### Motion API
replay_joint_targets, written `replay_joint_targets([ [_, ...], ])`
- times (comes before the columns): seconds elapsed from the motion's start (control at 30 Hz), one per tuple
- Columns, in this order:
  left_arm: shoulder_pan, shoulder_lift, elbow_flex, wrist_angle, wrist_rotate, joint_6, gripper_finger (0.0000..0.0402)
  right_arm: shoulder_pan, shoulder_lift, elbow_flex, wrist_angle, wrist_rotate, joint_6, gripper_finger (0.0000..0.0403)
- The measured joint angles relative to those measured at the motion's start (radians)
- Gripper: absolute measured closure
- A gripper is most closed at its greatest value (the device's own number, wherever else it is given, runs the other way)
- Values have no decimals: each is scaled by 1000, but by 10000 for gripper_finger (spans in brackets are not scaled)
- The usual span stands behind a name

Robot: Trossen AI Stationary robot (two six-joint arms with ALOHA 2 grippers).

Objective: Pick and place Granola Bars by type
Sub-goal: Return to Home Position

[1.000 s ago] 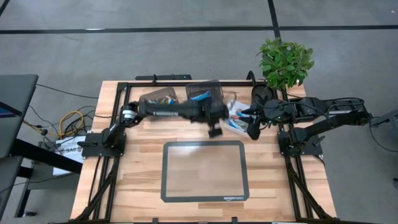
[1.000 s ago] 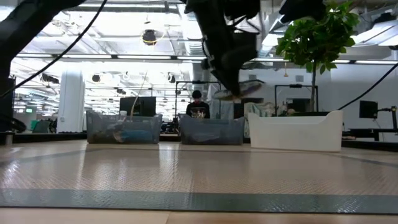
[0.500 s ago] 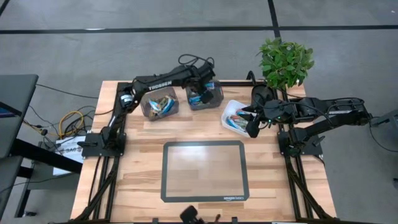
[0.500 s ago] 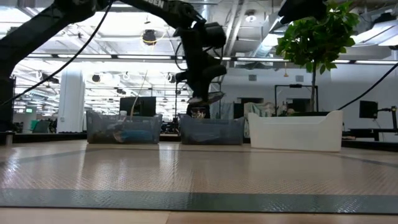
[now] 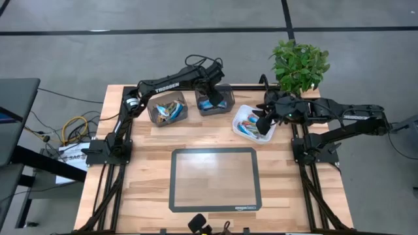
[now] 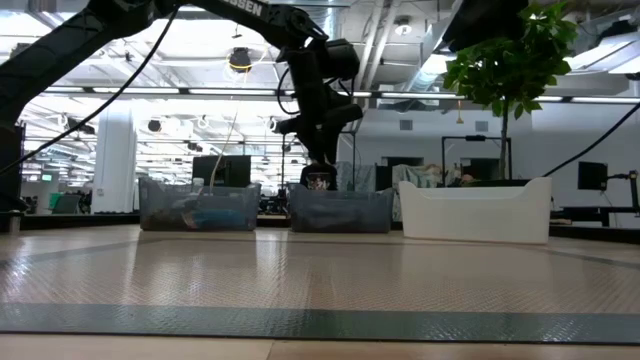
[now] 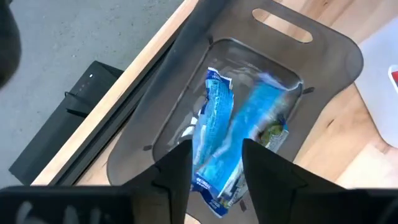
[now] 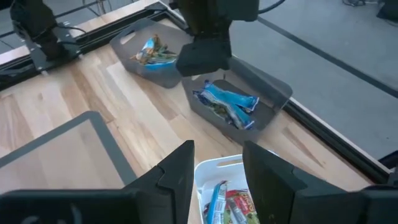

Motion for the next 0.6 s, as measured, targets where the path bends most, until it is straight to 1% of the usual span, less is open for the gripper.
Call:
replay_joint_targets([
  [0.07, -4, 0, 0, 0, 0, 0, 262, -4, 0, 0, 0, -13, -4, 274],
  [0.17, -15, 0, 0, 22, 1, 0, 259, -4, 0, 0, 0, -87, -47, 274],
  [0.23, -32, -3, 0, 45, 28, 4, 259, 7, -1, 0, 2, -139, -81, 274],
  [0.33, -70, -19, 0, 73, 97, 16, 259, 65, -38, -20, 15, -206, -129, 274],
  [0.4, -100, -37, 0, 90, 132, 40, 258, 118, -96, -84, 88, -213, -125, 274],
  [0.47, -133, -53, 1, 98, 154, 74, 258, 174, -182, -188, 185, -218, -97, 274],
  [0.6, -196, -87, 1, 152, 219, 118, 258, 260, -371, -440, 495, -218, -6, 274],
])
